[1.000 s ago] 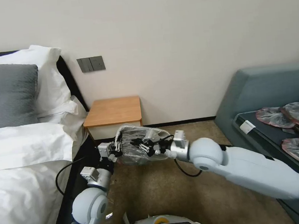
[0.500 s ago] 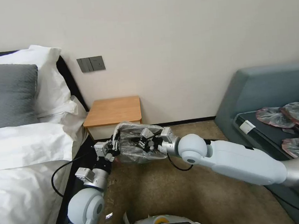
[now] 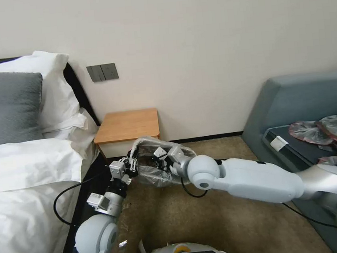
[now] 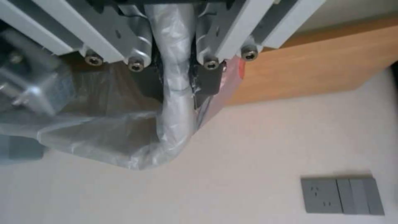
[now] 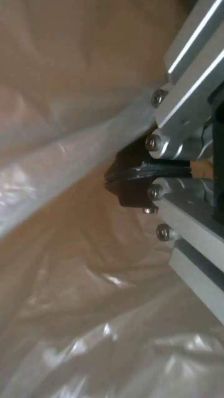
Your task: Pick up the garbage bag from the table and place it over the trash can.
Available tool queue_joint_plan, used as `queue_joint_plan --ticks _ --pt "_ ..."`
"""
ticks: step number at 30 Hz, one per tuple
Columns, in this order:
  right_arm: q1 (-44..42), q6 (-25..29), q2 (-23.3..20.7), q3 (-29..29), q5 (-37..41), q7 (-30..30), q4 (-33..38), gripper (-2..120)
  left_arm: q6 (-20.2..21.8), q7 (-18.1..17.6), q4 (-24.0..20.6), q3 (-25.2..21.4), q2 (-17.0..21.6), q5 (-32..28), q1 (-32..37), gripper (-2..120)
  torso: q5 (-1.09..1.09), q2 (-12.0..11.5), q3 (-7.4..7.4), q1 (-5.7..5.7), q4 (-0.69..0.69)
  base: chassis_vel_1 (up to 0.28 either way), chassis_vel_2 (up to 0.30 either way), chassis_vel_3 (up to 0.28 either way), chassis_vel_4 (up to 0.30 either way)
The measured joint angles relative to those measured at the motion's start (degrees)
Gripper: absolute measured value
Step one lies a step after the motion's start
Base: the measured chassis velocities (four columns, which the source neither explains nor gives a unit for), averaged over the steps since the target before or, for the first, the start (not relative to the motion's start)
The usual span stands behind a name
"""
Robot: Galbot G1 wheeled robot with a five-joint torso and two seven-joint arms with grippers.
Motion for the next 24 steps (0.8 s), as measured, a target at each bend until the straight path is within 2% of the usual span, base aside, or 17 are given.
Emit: queue_joint_plan --ticks 5,8,14,16,24 --pt "1.4 -1.45 1.53 -1.76 1.34 2.54 -0.66 0 -0.19 0.5 -0.5 -0.26 -0.16 0.68 0.12 7 0.0 0.0 0.0 0.0 0.02 0.0 0.0 0.0 0.0" --pt "3.71 -3.62 3.72 -3.35 7.17 8.03 -1.36 0 -1.08 1.52 -0.97 -0.33 -0.16 2.06 0.33 7 -0.01 0.0 0.0 0.0 0.01 0.0 0.0 0.0 0.0" --pt "5.25 -4.73 5.11 -3.95 12.68 12.92 -1.81 0 -2.5 2.49 -1.2 -0.5 -0.08 3.68 0.57 7 0.0 0.0 0.0 0.0 0.01 0.0 0.0 0.0 0.0" --pt "6.42 -6.05 6.03 -4.56 15.92 17.03 -1.87 0 -3.82 3.23 -1.22 -0.74 -0.06 5.23 0.62 7 -0.01 0.0 0.0 0.0 0.01 0.0 0.0 0.0 0.0" --pt "7.19 -6.89 7.01 -5.65 19.17 22.43 -2.56 0 -5.3 4.57 -1.96 -0.75 -0.38 6.88 1.48 7 0.0 0.0 0.0 0.0 0.01 0.0 0.0 0.0 0.0"
